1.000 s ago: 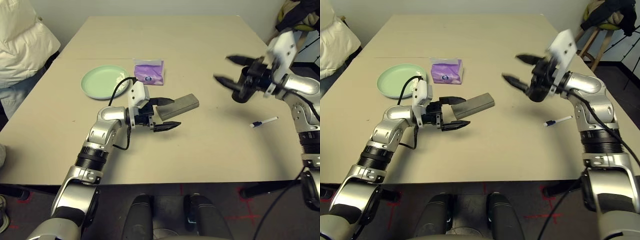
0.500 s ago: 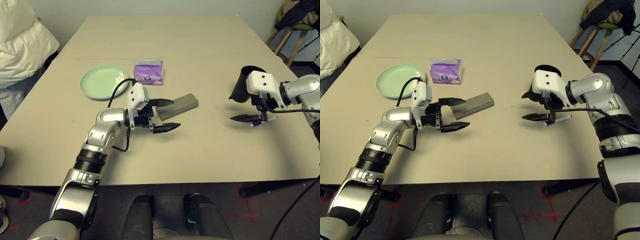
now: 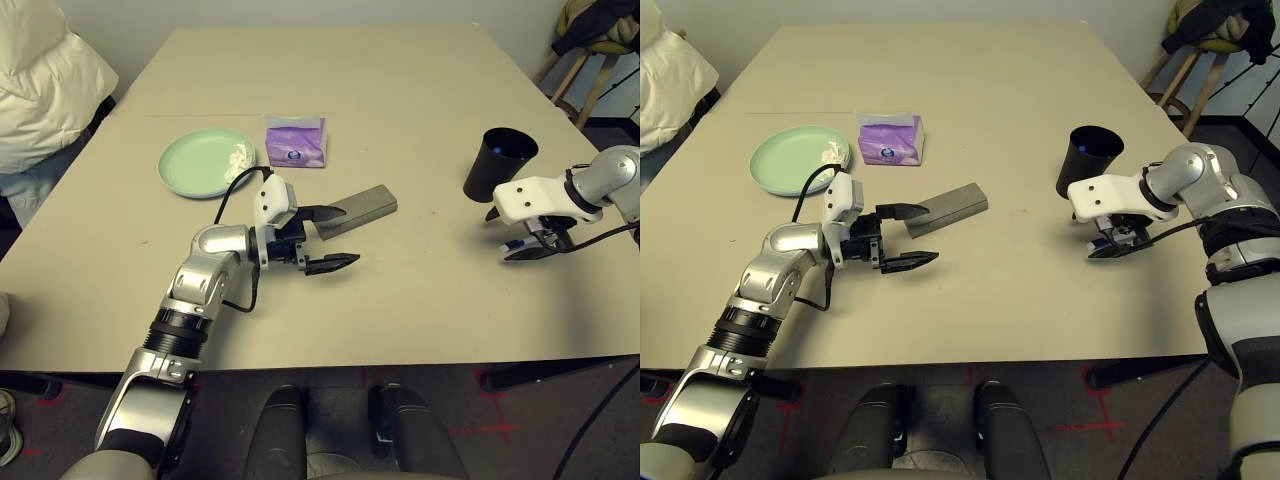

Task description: Organize and tidy the items on the table.

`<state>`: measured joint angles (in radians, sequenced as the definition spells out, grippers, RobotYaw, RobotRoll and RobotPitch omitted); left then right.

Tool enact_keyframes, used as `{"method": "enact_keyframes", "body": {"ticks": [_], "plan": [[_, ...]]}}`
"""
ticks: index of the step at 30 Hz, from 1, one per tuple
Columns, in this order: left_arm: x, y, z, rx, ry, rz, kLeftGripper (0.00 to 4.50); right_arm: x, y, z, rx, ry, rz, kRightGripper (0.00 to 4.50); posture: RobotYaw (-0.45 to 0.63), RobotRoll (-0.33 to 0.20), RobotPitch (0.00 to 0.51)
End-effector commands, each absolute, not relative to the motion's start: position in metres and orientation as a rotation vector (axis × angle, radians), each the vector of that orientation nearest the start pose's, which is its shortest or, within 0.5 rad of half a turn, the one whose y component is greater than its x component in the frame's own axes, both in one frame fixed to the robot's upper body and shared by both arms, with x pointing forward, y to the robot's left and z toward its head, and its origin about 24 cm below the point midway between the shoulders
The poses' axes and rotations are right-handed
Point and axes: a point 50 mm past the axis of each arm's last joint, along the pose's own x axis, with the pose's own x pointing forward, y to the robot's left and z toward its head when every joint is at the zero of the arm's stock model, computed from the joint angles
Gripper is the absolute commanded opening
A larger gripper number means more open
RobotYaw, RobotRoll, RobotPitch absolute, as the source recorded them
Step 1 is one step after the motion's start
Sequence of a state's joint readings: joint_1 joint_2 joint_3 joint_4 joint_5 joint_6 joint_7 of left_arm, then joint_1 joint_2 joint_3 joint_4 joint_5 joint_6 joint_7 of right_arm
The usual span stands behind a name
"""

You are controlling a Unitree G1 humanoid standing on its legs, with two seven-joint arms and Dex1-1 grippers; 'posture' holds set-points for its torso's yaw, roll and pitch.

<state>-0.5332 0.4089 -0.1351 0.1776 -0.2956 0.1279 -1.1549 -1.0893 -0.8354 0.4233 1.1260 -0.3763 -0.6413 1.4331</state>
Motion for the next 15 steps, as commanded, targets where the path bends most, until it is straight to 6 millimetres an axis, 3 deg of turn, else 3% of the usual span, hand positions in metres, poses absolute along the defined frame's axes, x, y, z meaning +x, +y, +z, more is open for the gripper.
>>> {"method": "enact_keyframes", "body": {"ticks": [1, 15], "plan": [[0.304, 0.131, 0.137, 0.252, -0.070, -1.311, 4.50, 0.345, -0.278, 0.179, -1.387, 0.647, 1.283, 4.44, 0.20, 0.000, 0.163], [0.304, 0.135, 0.137, 0.249, -0.086, -1.268, 4.50, 0.342, -0.287, 0.189, -1.506, 0.722, 1.298, 4.44, 0.21, 0.000, 0.196]]}}
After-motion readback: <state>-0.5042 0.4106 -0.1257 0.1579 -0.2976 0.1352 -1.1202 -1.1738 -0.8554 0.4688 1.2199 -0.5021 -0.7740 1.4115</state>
